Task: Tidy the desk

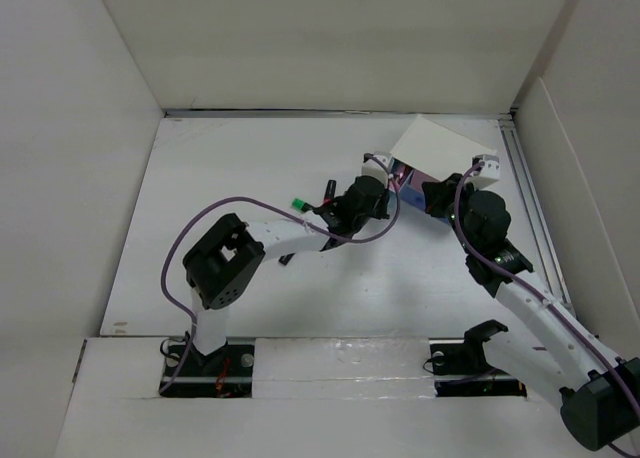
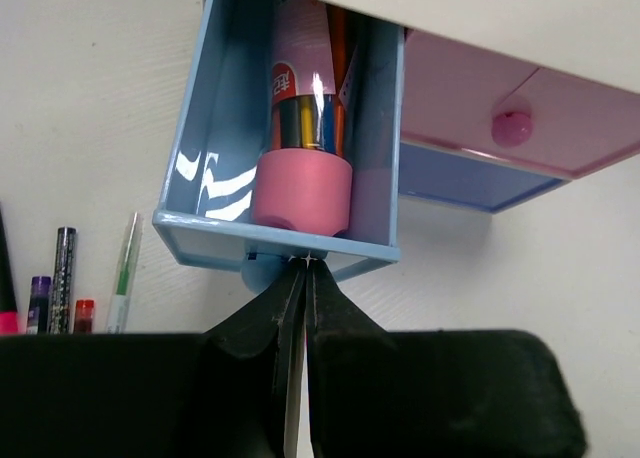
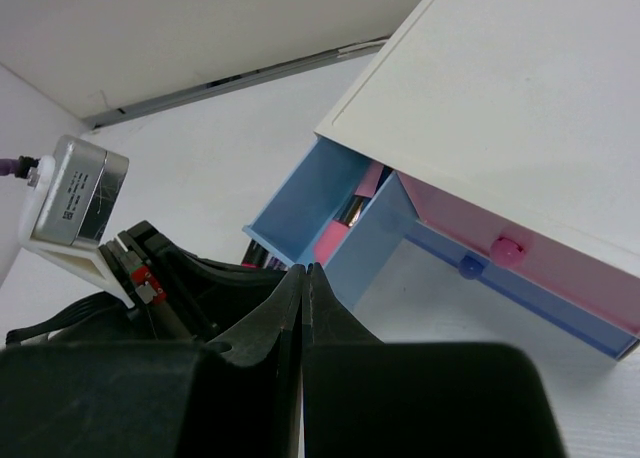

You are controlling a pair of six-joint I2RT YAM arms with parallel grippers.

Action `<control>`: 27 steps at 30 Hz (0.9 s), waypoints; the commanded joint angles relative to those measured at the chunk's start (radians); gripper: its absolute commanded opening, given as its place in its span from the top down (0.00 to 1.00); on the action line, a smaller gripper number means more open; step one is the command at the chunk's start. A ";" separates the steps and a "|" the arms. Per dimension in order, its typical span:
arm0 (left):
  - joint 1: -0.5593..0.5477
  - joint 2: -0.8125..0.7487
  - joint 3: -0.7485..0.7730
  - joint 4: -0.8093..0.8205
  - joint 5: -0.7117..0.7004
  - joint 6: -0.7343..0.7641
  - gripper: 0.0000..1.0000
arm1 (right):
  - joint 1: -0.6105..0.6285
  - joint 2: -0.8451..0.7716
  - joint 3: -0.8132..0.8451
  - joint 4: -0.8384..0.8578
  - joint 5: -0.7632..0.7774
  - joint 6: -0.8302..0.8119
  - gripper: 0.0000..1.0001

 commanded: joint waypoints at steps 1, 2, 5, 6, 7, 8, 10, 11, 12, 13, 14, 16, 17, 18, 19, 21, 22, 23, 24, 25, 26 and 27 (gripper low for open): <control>0.009 0.000 0.069 0.026 -0.022 0.018 1.00 | -0.005 -0.004 0.022 0.046 -0.005 -0.010 1.00; 0.018 0.004 0.078 0.026 -0.022 0.020 1.00 | -0.005 -0.003 0.022 0.046 -0.006 -0.009 1.00; 0.027 0.038 0.124 0.011 -0.016 0.020 1.00 | -0.005 0.002 0.022 0.047 -0.006 -0.009 1.00; 0.027 0.049 0.154 -0.006 -0.007 0.021 1.00 | -0.005 -0.001 0.022 0.047 -0.005 -0.010 1.00; 0.027 0.070 0.171 -0.014 -0.004 0.026 1.00 | -0.005 -0.001 0.020 0.046 -0.006 -0.009 1.00; 0.027 0.081 0.187 -0.021 -0.002 0.027 1.00 | -0.005 -0.001 0.020 0.047 -0.006 -0.010 1.00; 0.036 0.107 0.223 -0.032 -0.003 0.034 1.00 | -0.005 -0.006 0.020 0.046 -0.003 -0.009 1.00; 0.036 0.115 0.234 -0.034 -0.002 0.037 1.00 | -0.005 -0.007 0.019 0.046 -0.003 -0.009 1.00; 0.036 0.124 0.259 -0.038 0.004 0.037 1.00 | -0.005 -0.010 0.019 0.047 -0.003 -0.009 1.00; 0.047 0.153 0.285 -0.044 0.006 0.037 1.00 | -0.005 -0.015 0.017 0.047 0.000 -0.007 1.00; 0.047 0.153 0.285 -0.045 0.006 0.037 1.00 | -0.005 -0.015 0.017 0.047 0.000 -0.007 1.00; 0.056 0.179 0.322 -0.052 0.012 0.038 1.00 | -0.005 -0.018 0.014 0.047 0.005 -0.006 1.00; 0.056 0.188 0.334 -0.054 0.012 0.040 1.00 | -0.005 -0.019 0.013 0.049 0.009 -0.006 1.00; 0.056 0.198 0.355 -0.057 0.013 0.041 1.00 | -0.005 -0.021 0.014 0.049 0.009 -0.006 1.00; 0.056 0.213 0.366 -0.057 0.012 0.043 1.00 | -0.005 -0.019 0.011 0.049 0.014 0.001 1.00; 0.056 0.230 0.397 -0.066 0.009 0.047 1.00 | -0.005 -0.019 0.010 0.049 0.018 0.001 1.00; 0.056 0.247 0.404 -0.069 0.009 0.049 1.00 | -0.005 -0.019 0.010 0.049 0.021 0.004 1.00; 0.056 0.253 0.415 -0.072 0.006 0.049 1.00 | -0.005 -0.019 0.008 0.049 0.023 0.007 1.00; 0.056 0.259 0.432 -0.072 0.004 0.052 1.00 | -0.005 -0.019 0.008 0.049 0.025 0.007 1.00; 0.056 0.268 0.438 -0.074 0.001 0.052 1.00 | -0.005 -0.019 0.007 0.049 0.031 0.008 1.00; 0.056 0.273 0.444 -0.075 0.003 0.054 1.00 | -0.005 -0.022 0.005 0.050 0.032 0.008 1.00; 0.056 0.279 0.458 -0.078 0.016 0.049 1.00 | -0.005 -0.025 0.005 0.050 0.032 0.010 1.00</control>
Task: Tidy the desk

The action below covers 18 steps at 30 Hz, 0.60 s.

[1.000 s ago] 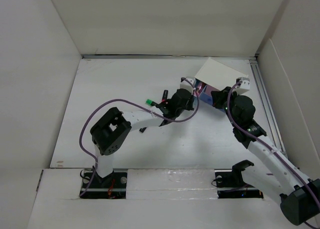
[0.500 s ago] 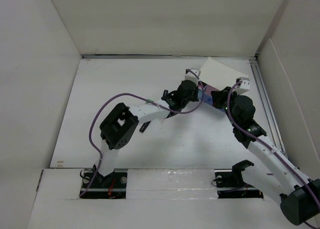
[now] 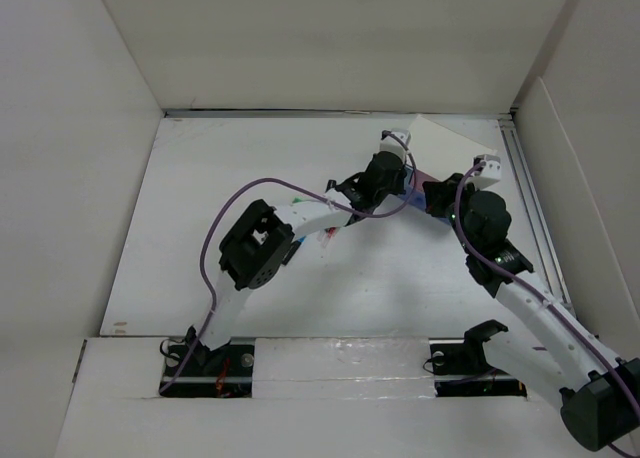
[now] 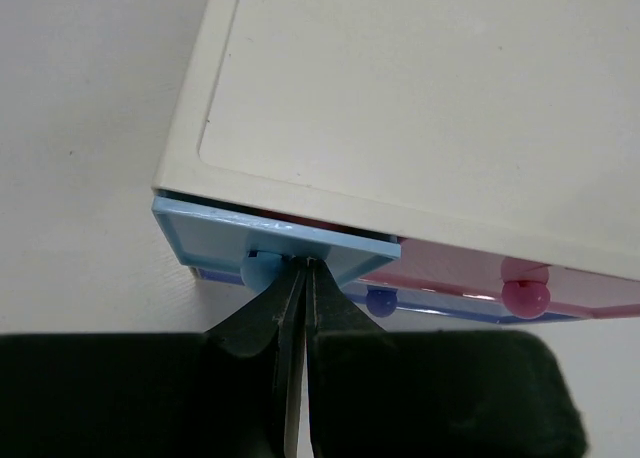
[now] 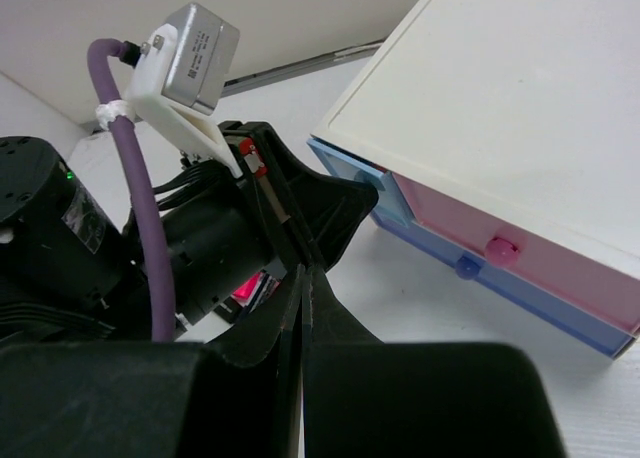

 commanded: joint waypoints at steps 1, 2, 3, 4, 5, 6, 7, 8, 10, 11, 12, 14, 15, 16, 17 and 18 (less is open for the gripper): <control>0.016 0.011 0.063 0.004 0.011 0.010 1.00 | -0.005 -0.025 0.004 0.050 0.023 0.009 1.00; 0.016 0.014 0.067 0.004 0.016 0.004 1.00 | -0.005 -0.028 0.002 0.051 0.026 0.012 1.00; 0.027 0.014 0.067 0.006 0.016 -0.002 1.00 | -0.005 -0.031 -0.002 0.053 0.026 0.011 1.00; 0.027 0.014 0.069 0.006 0.016 -0.011 1.00 | -0.005 -0.035 -0.004 0.055 0.027 0.015 1.00; 0.038 0.012 0.069 0.006 0.019 -0.016 1.00 | -0.005 -0.039 -0.005 0.056 0.030 0.017 1.00; 0.038 0.011 0.063 0.009 0.025 -0.018 1.00 | -0.005 -0.042 -0.008 0.058 0.030 0.017 1.00; 0.038 0.003 0.058 0.012 0.026 -0.021 1.00 | -0.005 -0.045 -0.010 0.061 0.029 0.020 1.00; 0.038 -0.001 0.050 0.019 0.023 -0.018 1.00 | -0.005 -0.048 -0.011 0.061 0.030 0.018 1.00; 0.038 -0.017 0.023 0.049 0.027 -0.013 1.00 | -0.005 -0.052 -0.013 0.061 0.033 0.020 1.00; 0.038 -0.017 0.023 0.046 0.025 -0.011 1.00 | -0.005 -0.055 -0.013 0.061 0.033 0.018 1.00; 0.038 -0.014 0.036 0.039 0.025 -0.008 1.00 | -0.005 -0.057 -0.013 0.061 0.030 0.020 1.00; 0.038 -0.001 0.061 0.013 0.025 0.001 1.00 | -0.005 -0.062 -0.014 0.061 0.033 0.021 1.00; 0.038 0.003 0.085 0.004 0.026 0.004 0.99 | -0.005 -0.065 -0.014 0.061 0.033 0.020 1.00; 0.038 0.018 0.101 -0.004 0.027 0.005 0.98 | -0.005 -0.066 -0.014 0.061 0.033 0.018 1.00; 0.038 0.028 0.118 -0.028 0.028 0.008 0.98 | -0.005 -0.069 -0.016 0.061 0.033 0.020 1.00; 0.038 0.034 0.147 -0.039 0.036 0.013 0.96 | -0.005 -0.072 -0.016 0.061 0.033 0.018 1.00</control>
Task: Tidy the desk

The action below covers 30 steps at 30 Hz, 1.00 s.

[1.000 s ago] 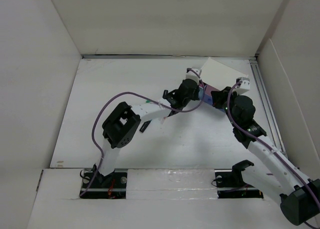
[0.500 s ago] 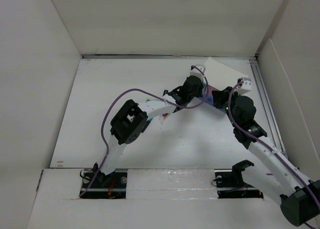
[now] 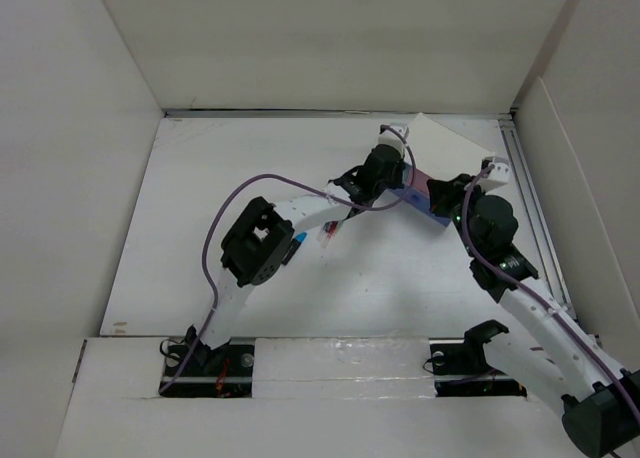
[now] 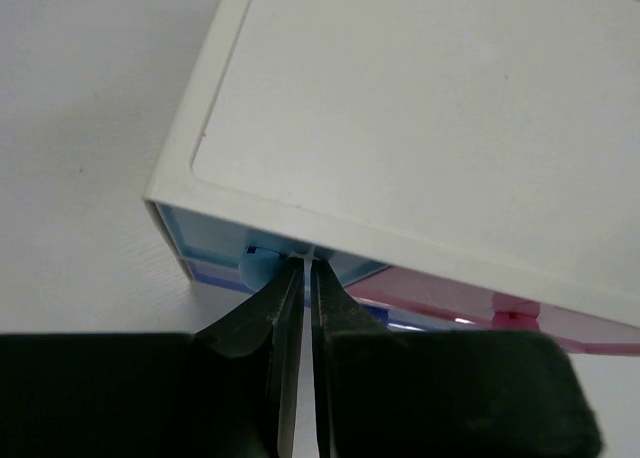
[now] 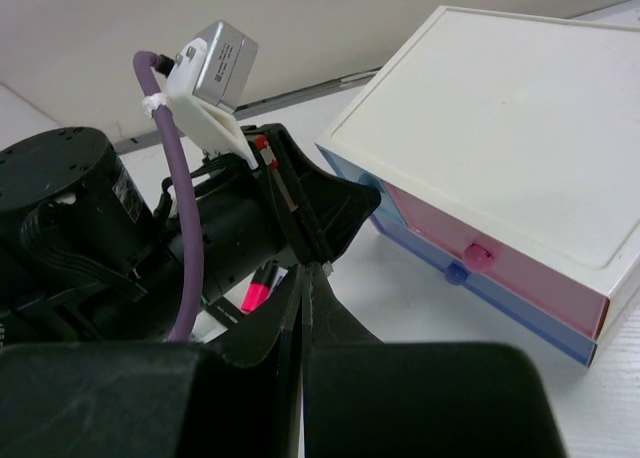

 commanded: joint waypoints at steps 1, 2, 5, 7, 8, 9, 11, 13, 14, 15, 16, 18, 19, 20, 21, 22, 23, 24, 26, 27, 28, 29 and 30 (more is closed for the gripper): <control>0.009 0.017 0.098 -0.006 0.006 0.017 0.95 | -0.005 -0.021 -0.009 0.052 0.019 0.009 1.00; 0.009 0.022 0.109 -0.017 0.018 0.017 0.94 | -0.005 -0.025 -0.007 0.050 0.019 0.008 1.00; 0.009 0.021 0.100 -0.015 0.029 0.011 0.91 | -0.005 -0.032 -0.007 0.046 0.024 0.008 1.00; 0.009 -0.013 0.046 0.009 0.021 0.005 0.86 | -0.005 -0.033 -0.007 0.046 0.021 0.006 1.00; 0.009 -0.027 0.025 0.038 0.015 0.002 0.83 | -0.005 -0.033 -0.007 0.046 0.019 0.008 0.98; 0.009 -0.047 -0.030 0.054 0.000 0.000 0.76 | -0.005 -0.030 -0.007 0.047 0.019 0.008 0.98; 0.009 -0.114 -0.120 0.104 -0.028 -0.006 0.71 | -0.005 -0.030 -0.007 0.046 0.018 0.008 0.95; 0.009 -0.194 -0.190 0.143 -0.045 -0.016 0.66 | -0.005 -0.032 -0.007 0.046 0.016 0.009 0.89; 0.009 -0.249 -0.306 0.208 -0.057 -0.027 0.65 | -0.005 -0.033 -0.007 0.046 0.018 0.012 0.85; 0.009 -0.249 -0.307 0.209 -0.057 -0.027 0.65 | -0.005 -0.033 -0.007 0.046 0.018 0.013 0.85; 0.009 -0.295 -0.342 0.228 -0.063 -0.033 0.66 | -0.005 -0.035 -0.009 0.046 0.018 0.013 0.81; -0.002 -0.323 -0.426 0.267 -0.070 -0.049 0.70 | -0.005 -0.033 -0.009 0.046 0.016 0.013 0.78; -0.017 -0.332 -0.445 0.275 -0.068 -0.049 0.71 | -0.005 -0.035 -0.009 0.047 0.015 0.011 0.76; -0.026 -0.326 -0.460 0.279 -0.053 -0.047 0.72 | -0.005 -0.036 -0.009 0.047 0.013 0.013 0.75; -0.038 -0.315 -0.459 0.276 -0.041 -0.036 0.73 | -0.005 -0.036 -0.009 0.046 0.013 0.013 0.74; -0.039 -0.282 -0.453 0.267 -0.030 -0.036 0.74 | -0.005 -0.036 -0.009 0.047 0.010 0.014 0.73; -0.039 -0.265 -0.424 0.240 0.005 -0.036 0.74 | -0.005 -0.035 -0.010 0.047 0.012 0.013 0.73; -0.039 -0.225 -0.411 0.229 0.022 -0.044 0.74 | -0.005 -0.035 -0.010 0.049 0.012 0.013 0.72; -0.039 -0.193 -0.368 0.210 0.053 -0.046 0.72 | -0.005 -0.036 -0.010 0.047 0.013 0.013 0.72; -0.039 -0.165 -0.353 0.207 0.065 -0.047 0.69 | -0.005 -0.036 -0.012 0.047 0.015 0.013 0.71; -0.039 -0.151 -0.338 0.203 0.078 -0.038 0.68 | -0.005 -0.036 -0.012 0.047 0.015 0.011 0.71; -0.039 -0.139 -0.293 0.178 0.094 -0.036 0.67 | -0.005 -0.036 -0.012 0.047 0.015 0.009 0.71; -0.039 -0.109 -0.269 0.164 0.099 -0.035 0.66 | -0.005 -0.035 -0.012 0.049 0.015 0.009 0.71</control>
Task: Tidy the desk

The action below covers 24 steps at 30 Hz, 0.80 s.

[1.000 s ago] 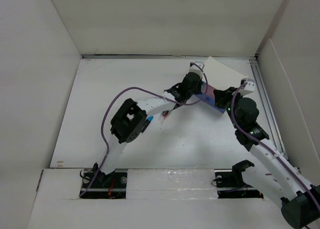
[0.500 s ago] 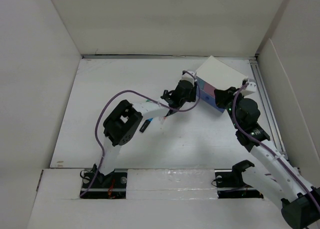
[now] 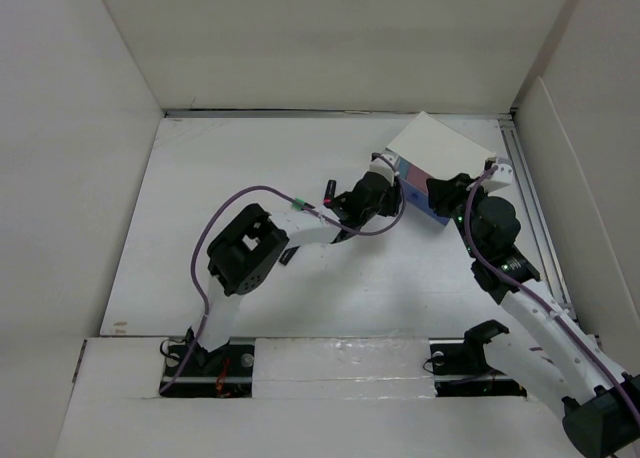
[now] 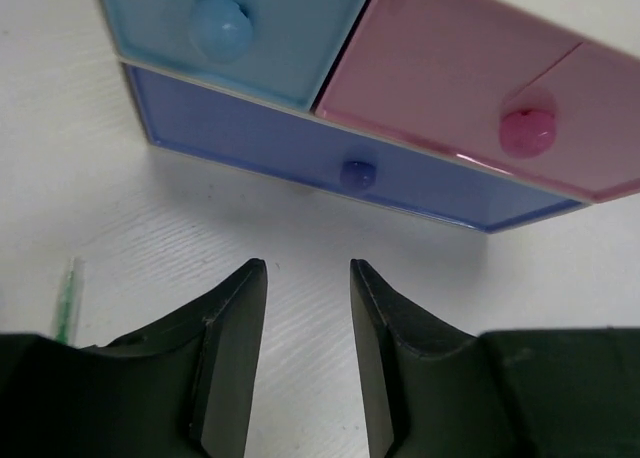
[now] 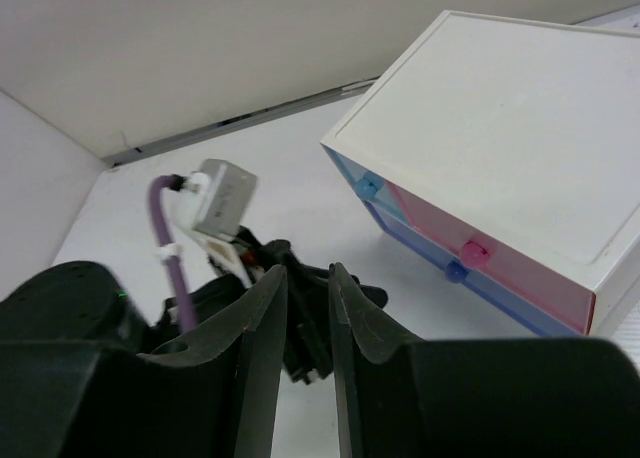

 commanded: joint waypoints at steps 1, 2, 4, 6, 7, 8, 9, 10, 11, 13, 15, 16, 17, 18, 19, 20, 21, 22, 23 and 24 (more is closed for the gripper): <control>0.003 0.053 0.108 -0.037 0.059 0.006 0.65 | -0.005 -0.011 -0.012 0.050 0.007 0.003 0.71; 0.003 0.065 0.154 -0.061 0.071 0.009 0.64 | -0.005 -0.014 -0.010 0.049 0.007 0.003 0.71; 0.003 0.103 0.191 -0.075 0.087 0.010 0.61 | -0.005 -0.009 -0.009 0.049 0.007 0.004 0.70; 0.003 0.140 0.250 -0.101 0.107 0.015 0.58 | -0.005 -0.008 -0.010 0.050 0.007 0.004 0.70; 0.003 0.155 0.292 -0.124 0.108 0.015 0.58 | -0.005 -0.006 -0.010 0.050 0.007 0.003 0.70; 0.003 0.169 0.314 -0.135 0.108 0.013 0.58 | -0.005 -0.007 -0.010 0.052 0.006 0.003 0.70; 0.003 0.200 0.340 -0.152 0.110 0.013 0.58 | -0.005 -0.004 -0.010 0.052 0.004 0.003 0.70; 0.003 0.215 0.363 -0.164 0.114 0.015 0.58 | -0.005 -0.001 -0.010 0.052 0.004 0.003 0.70; 0.003 0.231 0.412 -0.189 0.120 0.018 0.58 | -0.005 -0.001 -0.009 0.053 0.006 0.003 0.70; 0.003 0.281 0.460 -0.222 0.121 0.018 0.58 | -0.005 0.002 -0.010 0.053 0.006 0.001 0.70; 0.003 0.318 0.520 -0.264 0.114 0.021 0.59 | -0.005 0.002 -0.010 0.053 0.009 0.003 0.70; 0.003 0.324 0.526 -0.267 0.113 0.022 0.59 | -0.005 0.000 -0.009 0.053 0.010 0.001 0.70; 0.003 0.327 0.530 -0.266 0.114 0.026 0.60 | -0.005 -0.001 -0.010 0.053 0.012 0.000 0.70; 0.003 0.333 0.532 -0.266 0.113 0.029 0.61 | -0.005 -0.001 -0.010 0.053 0.010 0.000 0.70; 0.003 0.335 0.532 -0.266 0.113 0.032 0.61 | -0.005 -0.001 -0.010 0.055 0.012 0.000 0.70; 0.003 0.338 0.532 -0.264 0.113 0.032 0.61 | -0.005 -0.001 -0.010 0.053 0.010 0.001 0.70; 0.003 0.341 0.532 -0.264 0.110 0.033 0.62 | -0.005 -0.001 -0.010 0.055 0.010 0.000 0.70; 0.003 0.343 0.531 -0.266 0.110 0.035 0.62 | -0.005 0.000 -0.010 0.053 0.007 0.000 0.70; 0.003 0.344 0.531 -0.259 0.108 0.036 0.61 | -0.005 -0.001 -0.010 0.053 0.006 0.000 0.70; 0.003 0.346 0.527 -0.253 0.111 0.038 0.61 | -0.005 0.002 -0.010 0.055 0.006 0.000 0.70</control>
